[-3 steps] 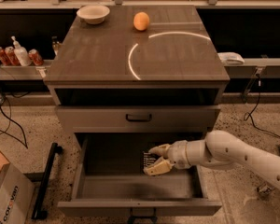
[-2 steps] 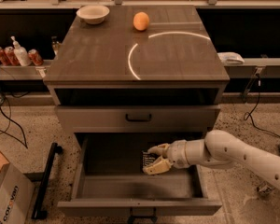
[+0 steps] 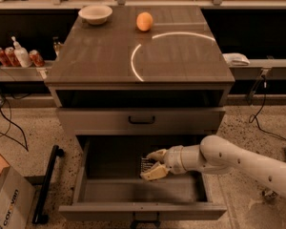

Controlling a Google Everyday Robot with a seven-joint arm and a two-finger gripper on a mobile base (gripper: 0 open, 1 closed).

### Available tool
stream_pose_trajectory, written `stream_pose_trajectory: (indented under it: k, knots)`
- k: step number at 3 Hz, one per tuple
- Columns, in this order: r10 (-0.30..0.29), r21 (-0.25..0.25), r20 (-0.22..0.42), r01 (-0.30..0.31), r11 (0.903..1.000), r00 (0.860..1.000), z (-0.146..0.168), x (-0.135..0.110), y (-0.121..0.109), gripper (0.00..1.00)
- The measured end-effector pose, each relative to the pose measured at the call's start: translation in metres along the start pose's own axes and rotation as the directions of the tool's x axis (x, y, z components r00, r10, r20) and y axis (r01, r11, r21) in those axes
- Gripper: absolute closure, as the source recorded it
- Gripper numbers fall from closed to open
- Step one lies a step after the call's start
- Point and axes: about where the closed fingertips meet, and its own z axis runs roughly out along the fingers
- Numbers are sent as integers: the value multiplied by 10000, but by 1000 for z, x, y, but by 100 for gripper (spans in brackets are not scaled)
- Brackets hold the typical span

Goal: Place rxbar chocolate into middle drawer

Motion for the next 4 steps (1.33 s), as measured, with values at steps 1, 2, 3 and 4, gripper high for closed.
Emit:
stream_pose_trajectory:
  k: [1, 2, 3, 4]
  knots:
    - [101, 357, 38, -103, 9993, 9999, 25, 12, -17, 100]
    - [274, 453, 24, -274, 9986, 9996, 49, 27, -30, 100]
    - [710, 544, 123, -715, 9960, 9974, 64, 45, -35, 100]
    - [1450, 590, 70, -1452, 9876, 9894, 77, 73, -33, 82]
